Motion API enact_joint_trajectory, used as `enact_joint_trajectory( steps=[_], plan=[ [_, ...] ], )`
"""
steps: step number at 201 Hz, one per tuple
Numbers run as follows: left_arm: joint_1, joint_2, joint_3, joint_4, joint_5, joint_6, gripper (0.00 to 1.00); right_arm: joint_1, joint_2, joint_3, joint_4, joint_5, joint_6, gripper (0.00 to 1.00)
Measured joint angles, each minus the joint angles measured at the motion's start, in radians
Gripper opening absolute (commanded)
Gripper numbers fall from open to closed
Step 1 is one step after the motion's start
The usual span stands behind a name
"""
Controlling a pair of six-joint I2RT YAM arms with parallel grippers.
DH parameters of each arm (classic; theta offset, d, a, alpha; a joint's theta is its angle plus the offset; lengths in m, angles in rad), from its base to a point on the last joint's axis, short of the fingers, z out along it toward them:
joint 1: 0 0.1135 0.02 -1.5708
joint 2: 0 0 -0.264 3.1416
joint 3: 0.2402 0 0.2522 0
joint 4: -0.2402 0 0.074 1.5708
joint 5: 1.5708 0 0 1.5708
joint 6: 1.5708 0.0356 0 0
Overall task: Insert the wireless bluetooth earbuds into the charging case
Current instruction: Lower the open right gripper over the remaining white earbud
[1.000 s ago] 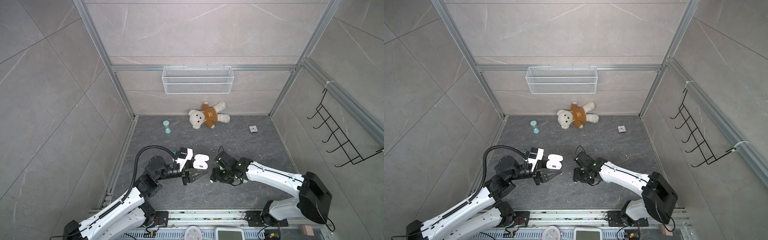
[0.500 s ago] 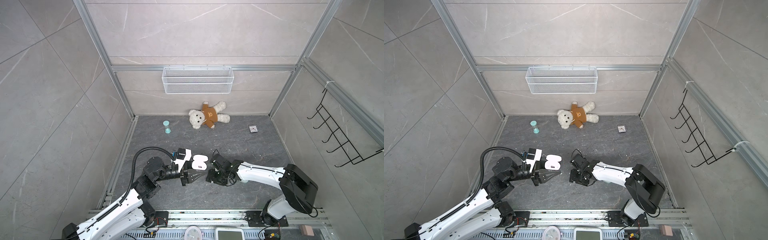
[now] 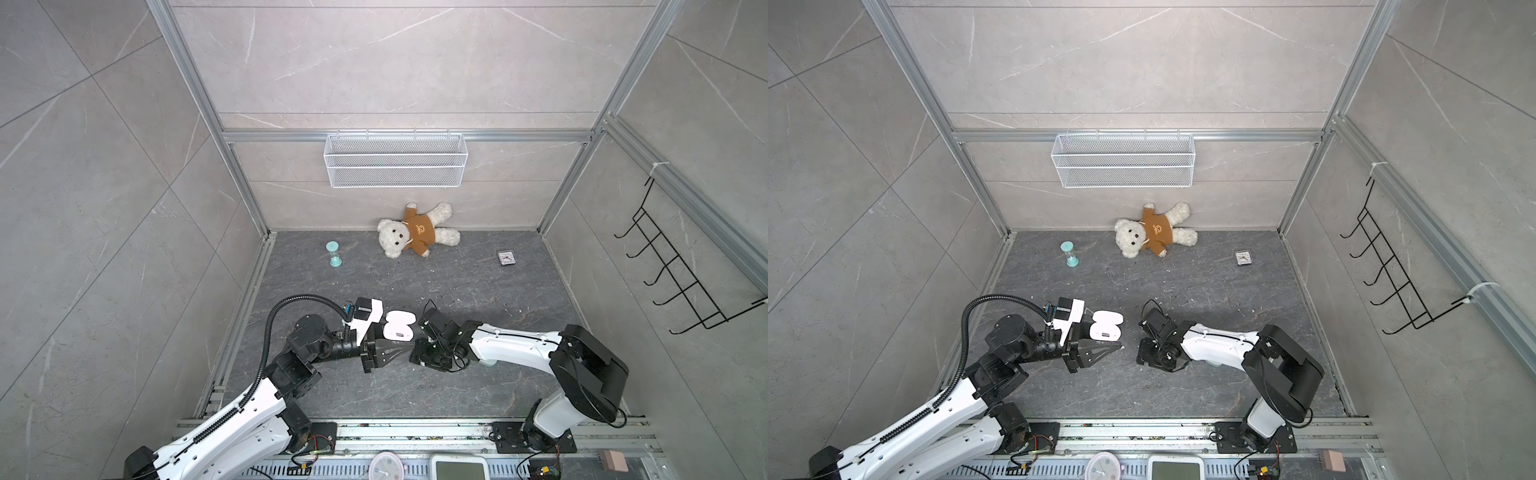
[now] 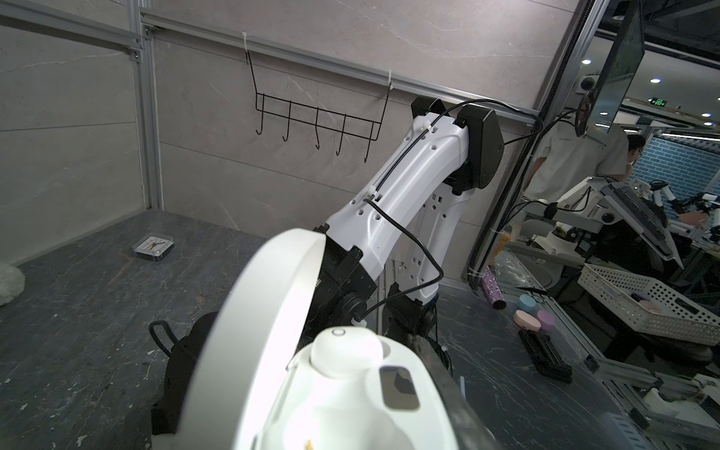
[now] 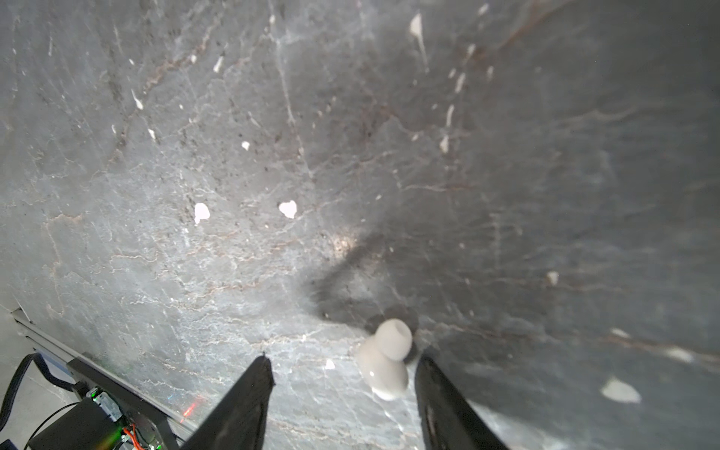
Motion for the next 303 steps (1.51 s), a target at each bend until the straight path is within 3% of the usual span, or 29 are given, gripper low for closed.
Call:
enact_joint_trajectory(
  steps=[209,303],
  plan=[
    [0.000,-0.010,-0.011,0.000,-0.021,0.000,0.18,0.010,0.062,0.117,0.042,-0.048,0.006,0.61],
    [0.000,-0.010,-0.011,0.000,-0.022,0.000,0.18,0.014,0.071,0.159,-0.113,0.031,-0.026,0.71]
  ],
)
